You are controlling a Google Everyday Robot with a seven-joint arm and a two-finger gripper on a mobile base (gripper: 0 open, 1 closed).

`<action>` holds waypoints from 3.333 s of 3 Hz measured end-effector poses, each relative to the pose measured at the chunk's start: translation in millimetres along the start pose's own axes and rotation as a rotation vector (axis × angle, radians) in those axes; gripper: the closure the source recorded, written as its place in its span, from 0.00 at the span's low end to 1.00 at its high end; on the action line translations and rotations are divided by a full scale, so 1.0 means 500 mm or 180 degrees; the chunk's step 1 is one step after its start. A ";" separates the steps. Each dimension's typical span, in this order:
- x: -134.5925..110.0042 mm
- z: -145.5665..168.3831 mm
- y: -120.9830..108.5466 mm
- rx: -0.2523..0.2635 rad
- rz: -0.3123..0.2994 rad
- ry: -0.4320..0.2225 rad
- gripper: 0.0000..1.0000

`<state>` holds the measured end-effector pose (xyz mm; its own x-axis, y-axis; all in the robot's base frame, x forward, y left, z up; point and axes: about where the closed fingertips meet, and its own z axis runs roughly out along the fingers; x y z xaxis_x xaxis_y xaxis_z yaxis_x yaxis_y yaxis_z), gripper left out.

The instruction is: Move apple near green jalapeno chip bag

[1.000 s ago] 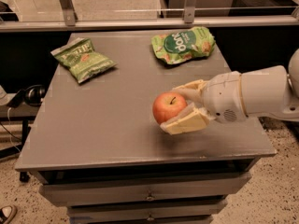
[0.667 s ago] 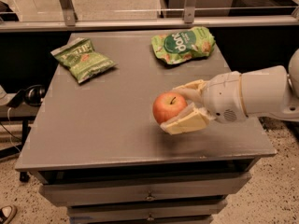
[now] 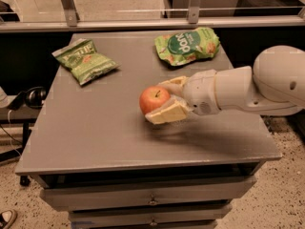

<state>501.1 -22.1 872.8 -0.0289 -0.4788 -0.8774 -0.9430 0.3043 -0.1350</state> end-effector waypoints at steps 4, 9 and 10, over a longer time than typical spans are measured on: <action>-0.088 0.238 -0.250 0.0018 -0.0363 -0.0117 1.00; -0.097 0.341 -0.302 -0.0038 -0.0384 -0.0075 0.12; -0.095 0.345 -0.294 -0.0068 -0.0352 -0.0096 0.00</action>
Offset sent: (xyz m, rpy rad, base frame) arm 0.1458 0.0592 0.0036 -0.0199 -0.1093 0.0263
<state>698.5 98.1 855.0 0.0853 -0.4833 -0.8713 -0.9467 0.2334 -0.2222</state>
